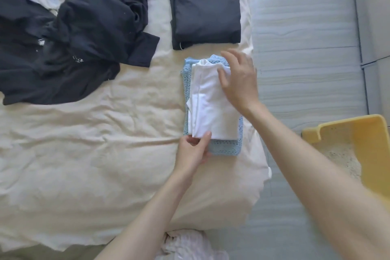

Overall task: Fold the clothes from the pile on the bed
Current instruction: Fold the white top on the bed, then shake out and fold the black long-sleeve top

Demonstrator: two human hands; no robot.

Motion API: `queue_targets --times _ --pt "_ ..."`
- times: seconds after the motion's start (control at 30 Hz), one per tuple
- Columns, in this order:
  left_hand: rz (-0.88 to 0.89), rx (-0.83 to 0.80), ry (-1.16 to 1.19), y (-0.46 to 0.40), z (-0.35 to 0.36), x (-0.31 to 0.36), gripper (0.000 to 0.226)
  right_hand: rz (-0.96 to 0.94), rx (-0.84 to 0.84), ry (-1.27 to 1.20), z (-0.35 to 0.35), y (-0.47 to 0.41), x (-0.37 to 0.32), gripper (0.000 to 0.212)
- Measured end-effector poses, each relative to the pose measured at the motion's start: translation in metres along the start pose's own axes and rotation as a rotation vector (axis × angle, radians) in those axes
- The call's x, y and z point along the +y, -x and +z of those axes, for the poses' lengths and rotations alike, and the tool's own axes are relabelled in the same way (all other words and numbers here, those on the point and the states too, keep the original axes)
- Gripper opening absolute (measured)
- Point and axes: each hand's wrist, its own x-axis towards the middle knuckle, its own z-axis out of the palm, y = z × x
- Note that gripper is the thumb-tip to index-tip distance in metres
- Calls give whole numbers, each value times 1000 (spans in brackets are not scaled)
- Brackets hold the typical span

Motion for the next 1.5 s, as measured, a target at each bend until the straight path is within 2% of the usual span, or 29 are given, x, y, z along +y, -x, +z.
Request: queue_targets --times 0.07,0.13,0.2,0.23,0.3,0.37,0.5,0.63,0.77,0.97,1.17,1.33,1.5 --pt "252 197 -336 2 -16 0 33 -116 150 41 3 32 1 37" --pt "705 295 -642 6 -29 3 32 -207 159 98 11 66 9 38" --pt "1048 190 -979 -4 -31 6 47 -236 72 162 20 88 20 41" --pt "1093 112 -1148 -11 -30 9 53 -218 19 185 23 96 25 41" --pt "985 6 -1439 -25 -24 14 57 -160 -69 216 27 103 33 43" --pt "855 -49 -1563 -39 -22 12 57 -127 -138 242 28 103 38 45" --pt "797 -107 -1571 -42 -21 16 57 -80 -235 297 27 96 36 48" --pt "813 -100 -1472 -25 -37 27 56 -13 -225 332 17 100 11 51" --pt "831 -12 -1309 9 -87 18 55 10 -212 265 14 118 -44 52" --pt "745 247 -1120 32 -207 -10 53 -177 -201 173 47 138 -140 51" --pt "684 362 -1056 0 -301 -17 54 -265 -310 324 102 115 -203 50" --pt "552 280 -1227 -66 -356 -20 63 -295 -353 405 155 82 -238 46" --pt "373 75 -1441 -131 -375 -16 86 -339 -151 399 198 24 -254 38"
